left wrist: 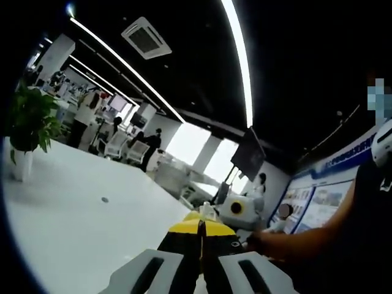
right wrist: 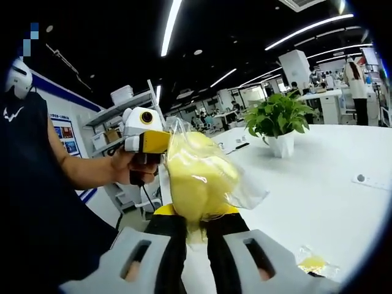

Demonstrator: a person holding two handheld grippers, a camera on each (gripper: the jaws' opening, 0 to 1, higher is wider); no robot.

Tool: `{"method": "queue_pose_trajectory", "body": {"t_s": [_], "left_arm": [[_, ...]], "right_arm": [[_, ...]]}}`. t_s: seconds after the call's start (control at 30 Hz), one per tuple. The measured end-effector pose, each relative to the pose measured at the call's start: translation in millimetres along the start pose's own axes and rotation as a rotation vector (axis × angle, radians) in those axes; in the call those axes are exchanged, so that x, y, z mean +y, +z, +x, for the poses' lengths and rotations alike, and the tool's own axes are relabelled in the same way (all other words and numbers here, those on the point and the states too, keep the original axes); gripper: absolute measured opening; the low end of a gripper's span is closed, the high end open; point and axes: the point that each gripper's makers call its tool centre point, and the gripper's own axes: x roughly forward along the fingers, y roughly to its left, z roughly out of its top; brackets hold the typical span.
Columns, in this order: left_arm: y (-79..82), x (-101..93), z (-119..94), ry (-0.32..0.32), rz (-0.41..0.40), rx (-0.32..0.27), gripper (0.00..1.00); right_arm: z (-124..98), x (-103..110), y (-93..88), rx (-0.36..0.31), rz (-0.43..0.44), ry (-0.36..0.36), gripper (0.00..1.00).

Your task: Compare the silicone blocks by pressing each to a similar depth, holding the contact briefly, and releasing to observe deformation and rebound differences across the visible hardness samples.

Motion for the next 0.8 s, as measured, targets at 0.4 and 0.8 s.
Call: {"method": "queue_pose_trajectory", "body": {"t_s": [0.4,0.8], "left_arm": [[-2.4,-2.8,5.2,-0.028,0.018,0.007,0.0],[2.0,-6.9,-2.4,-0.031,-0.042,-0.015,0.0]], "right_arm": [[-6.2,3.4,-0.6,0.021,0.006,0.003,0.0],[-1.2,7.2,3.8,-0.025,0.016,-0.017,0.07]]}}
